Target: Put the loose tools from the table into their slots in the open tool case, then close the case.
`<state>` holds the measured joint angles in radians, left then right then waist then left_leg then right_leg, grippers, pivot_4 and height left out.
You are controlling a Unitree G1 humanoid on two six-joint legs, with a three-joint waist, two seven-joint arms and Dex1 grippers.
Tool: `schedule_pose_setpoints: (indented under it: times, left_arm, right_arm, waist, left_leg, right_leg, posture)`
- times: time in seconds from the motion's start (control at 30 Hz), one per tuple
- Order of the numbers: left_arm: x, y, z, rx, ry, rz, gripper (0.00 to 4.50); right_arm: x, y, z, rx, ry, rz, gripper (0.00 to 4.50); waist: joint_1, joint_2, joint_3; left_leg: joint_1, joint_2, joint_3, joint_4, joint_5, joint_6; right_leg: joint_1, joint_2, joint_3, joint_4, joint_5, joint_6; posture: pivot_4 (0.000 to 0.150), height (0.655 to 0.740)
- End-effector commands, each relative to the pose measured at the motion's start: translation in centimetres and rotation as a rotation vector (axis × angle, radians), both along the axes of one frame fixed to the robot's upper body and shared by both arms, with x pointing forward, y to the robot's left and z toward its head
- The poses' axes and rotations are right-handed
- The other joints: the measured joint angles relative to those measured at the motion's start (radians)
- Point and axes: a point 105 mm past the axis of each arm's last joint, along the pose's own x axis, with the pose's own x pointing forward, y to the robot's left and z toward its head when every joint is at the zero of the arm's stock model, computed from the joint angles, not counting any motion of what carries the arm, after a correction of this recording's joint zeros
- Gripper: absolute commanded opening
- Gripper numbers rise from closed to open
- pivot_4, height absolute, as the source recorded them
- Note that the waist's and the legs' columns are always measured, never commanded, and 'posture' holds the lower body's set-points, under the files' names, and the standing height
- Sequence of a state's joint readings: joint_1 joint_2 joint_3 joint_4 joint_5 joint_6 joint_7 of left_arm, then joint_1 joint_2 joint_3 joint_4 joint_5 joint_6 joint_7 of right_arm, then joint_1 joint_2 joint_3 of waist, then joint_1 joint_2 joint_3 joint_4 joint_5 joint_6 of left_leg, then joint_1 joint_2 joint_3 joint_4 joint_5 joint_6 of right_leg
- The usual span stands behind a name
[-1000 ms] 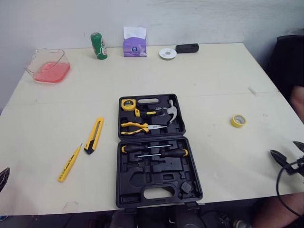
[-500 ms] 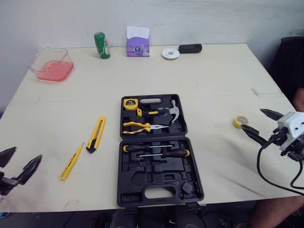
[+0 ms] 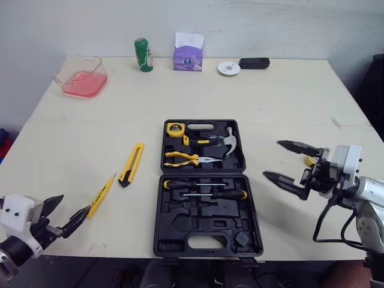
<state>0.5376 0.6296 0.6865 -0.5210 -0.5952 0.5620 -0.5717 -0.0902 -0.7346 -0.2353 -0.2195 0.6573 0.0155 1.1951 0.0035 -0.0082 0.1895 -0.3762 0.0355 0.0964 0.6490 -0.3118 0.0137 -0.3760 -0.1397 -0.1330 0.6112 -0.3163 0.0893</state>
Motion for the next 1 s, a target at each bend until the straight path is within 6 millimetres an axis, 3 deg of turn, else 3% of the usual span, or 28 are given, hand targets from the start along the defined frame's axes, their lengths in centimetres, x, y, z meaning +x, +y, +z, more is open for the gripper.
schedule_pose_setpoints:
  times: [0.03,0.2,0.37,0.5,0.77,0.87,1.0]
  left_arm:
    - [0.7,-1.1,0.4,0.033,0.024,-0.01,4.5]
    - [1.8,-1.5,-0.5,0.088,0.124,-0.031,4.5]
    - [2.9,-1.2,-0.4,0.055,0.126,0.026,4.5]
    - [3.9,-1.6,-1.5,0.065,0.195,0.019,4.5]
    - [3.7,-2.7,-3.5,0.022,0.289,-0.022,4.5]
    - [3.1,-2.8,-4.4,0.05,0.333,-0.03,3.65]
    - [2.7,-2.8,-5.0,0.022,0.348,-0.013,1.88]
  right_arm:
    - [-1.7,1.5,1.1,0.017,-0.001,0.157,4.48]
    - [-2.3,2.4,1.5,-0.011,-0.004,0.224,4.48]
    - [-2.0,2.4,1.5,-0.032,-0.009,0.212,4.48]
    - [-1.7,2.7,1.7,-0.037,0.0,0.187,4.48]
    - [-1.7,2.8,1.9,-0.046,-0.001,0.182,4.48]
    - [-1.7,2.7,1.9,-0.053,0.0,0.174,4.5]
    - [-1.6,2.4,1.7,-0.059,0.0,0.161,4.5]
  waist:
    - [0.0,0.0,0.0]
    - [0.0,-0.001,0.001]
    - [-0.003,-0.001,0.001]
    - [-0.001,0.0,0.002]
    - [0.004,0.001,0.003]
    - [0.011,0.002,0.003]
    - [0.015,0.005,0.002]
  left_leg:
    - [0.0,0.0,0.0,0.0,0.001,0.001]
    - [0.0,0.0,0.001,0.0,0.001,0.002]
    - [0.0,0.001,0.001,0.0,0.001,0.002]
    - [0.0,0.0,0.002,0.0,0.001,0.001]
    - [0.002,0.0,0.003,0.0,0.002,-0.002]
    - [0.002,0.0,0.004,0.0,0.001,-0.003]
    - [0.004,0.0,0.007,0.0,0.002,-0.003]
  right_leg:
    - [0.0,0.0,0.0,0.0,0.0,0.0]
    - [0.0,0.0,0.0,0.0,0.0,0.0]
    - [-0.001,0.0,0.0,0.0,0.0,0.0]
    - [-0.001,0.0,0.0,0.0,0.0,0.0]
    - [-0.001,0.0,0.002,0.001,0.0,0.0]
    - [-0.001,0.0,0.003,0.002,0.0,0.0]
    - [-0.001,0.0,0.005,0.001,0.0,0.0]
  posture:
    - [0.15,0.74]
    - [0.15,0.74]
    - [0.15,0.74]
    - [0.15,0.74]
    - [0.15,0.74]
    - [0.15,0.74]
    - [0.15,0.74]
